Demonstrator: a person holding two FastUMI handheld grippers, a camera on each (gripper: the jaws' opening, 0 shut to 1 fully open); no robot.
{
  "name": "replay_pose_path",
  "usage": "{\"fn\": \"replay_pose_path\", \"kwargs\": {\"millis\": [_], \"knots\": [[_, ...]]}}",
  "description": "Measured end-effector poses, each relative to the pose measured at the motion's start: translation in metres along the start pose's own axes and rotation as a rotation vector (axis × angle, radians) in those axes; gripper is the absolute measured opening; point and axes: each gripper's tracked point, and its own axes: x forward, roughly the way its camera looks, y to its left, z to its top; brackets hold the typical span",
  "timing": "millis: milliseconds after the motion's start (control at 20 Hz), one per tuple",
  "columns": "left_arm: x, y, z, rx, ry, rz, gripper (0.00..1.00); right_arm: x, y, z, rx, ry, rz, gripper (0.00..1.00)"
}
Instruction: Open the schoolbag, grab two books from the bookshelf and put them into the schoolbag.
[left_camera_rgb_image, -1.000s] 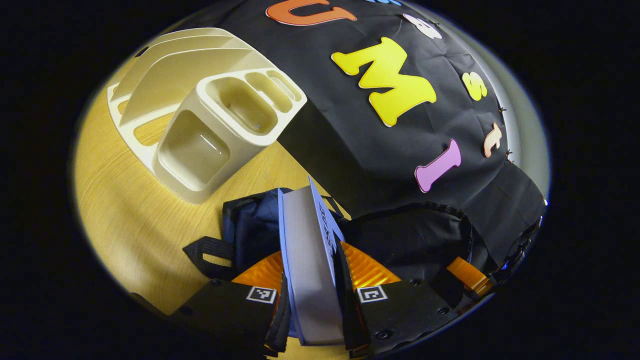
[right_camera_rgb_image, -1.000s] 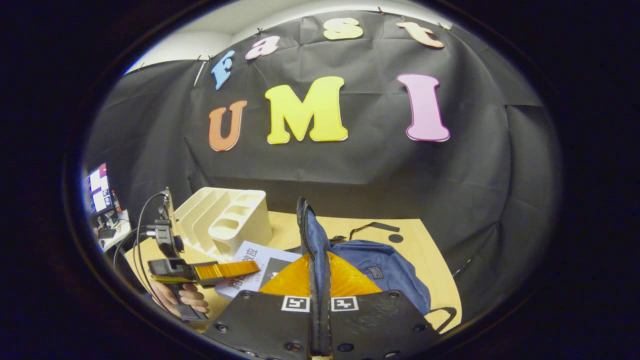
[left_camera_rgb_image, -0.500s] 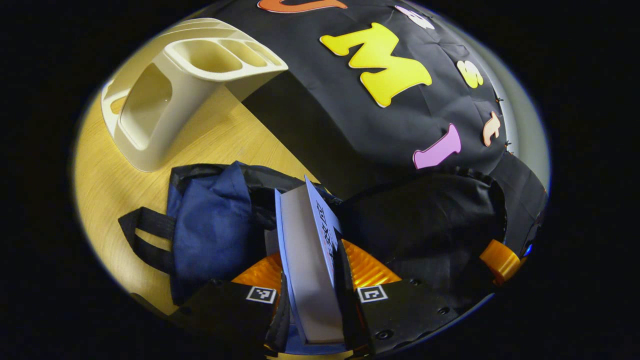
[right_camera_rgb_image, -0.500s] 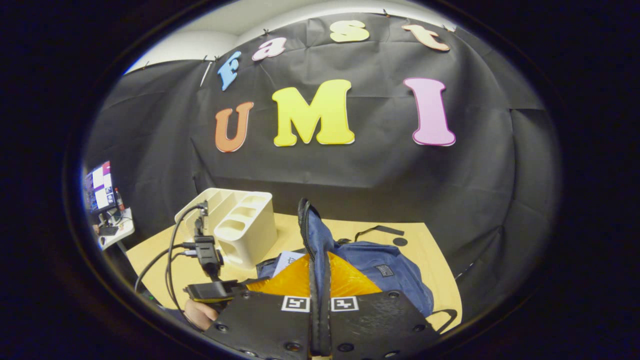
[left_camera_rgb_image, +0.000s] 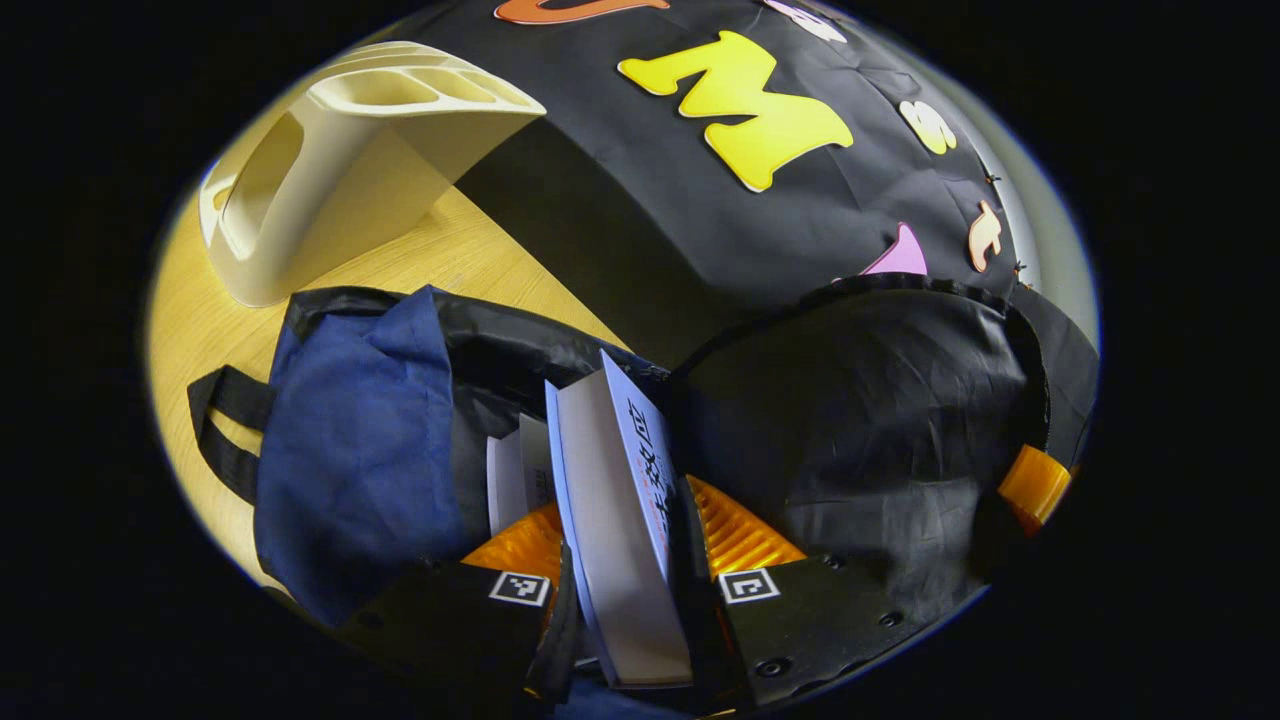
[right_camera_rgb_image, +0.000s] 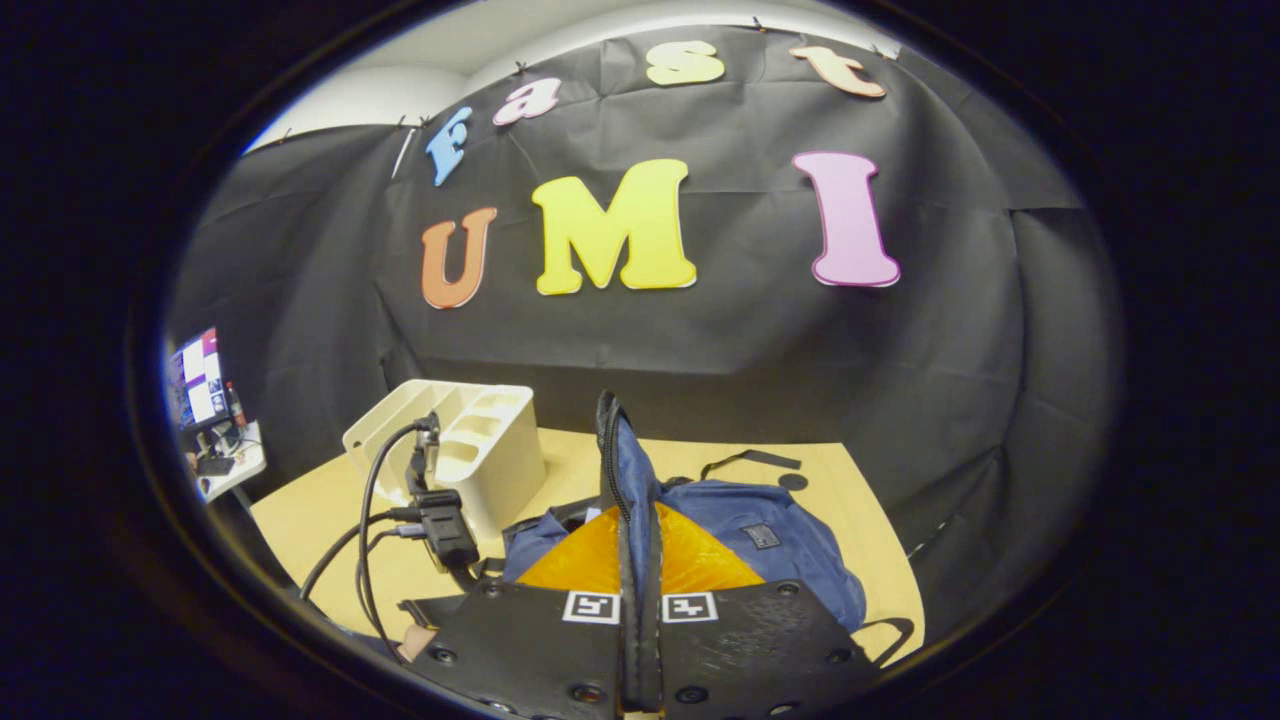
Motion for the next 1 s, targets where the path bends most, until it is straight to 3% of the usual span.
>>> {"fn": "replay_pose_path", "kwargs": {"millis": [150, 250, 500, 650, 950, 1000], "knots": [[0.001, 0.003, 0.005, 0.023, -0.003, 0.013, 0.52, 0.0, -0.006, -0.005, 0.002, 0.006, -0.019, 0.0], [0.001, 0.004, 0.007, 0.091, -0.008, 0.016, 0.63, 0.0, -0.011, -0.007, 0.01, 0.01, -0.028, 0.01], [-0.004, 0.014, 0.015, 0.224, 0.008, 0.054, 0.78, -0.002, -0.018, -0.017, 0.024, 0.028, -0.05, 0.01], [-0.009, 0.031, 0.021, 0.287, 0.013, 0.124, 0.88, 0.001, -0.017, -0.029, 0.04, 0.052, -0.053, 0.02], [-0.039, 0.046, 0.036, 0.32, -0.011, 0.162, 0.89, -0.002, -0.019, -0.053, 0.042, 0.088, -0.091, 0.03], [-0.045, 0.049, 0.038, 0.327, -0.019, 0.165, 0.89, -0.004, -0.02, -0.056, 0.036, 0.094, -0.107, 0.1]]}}
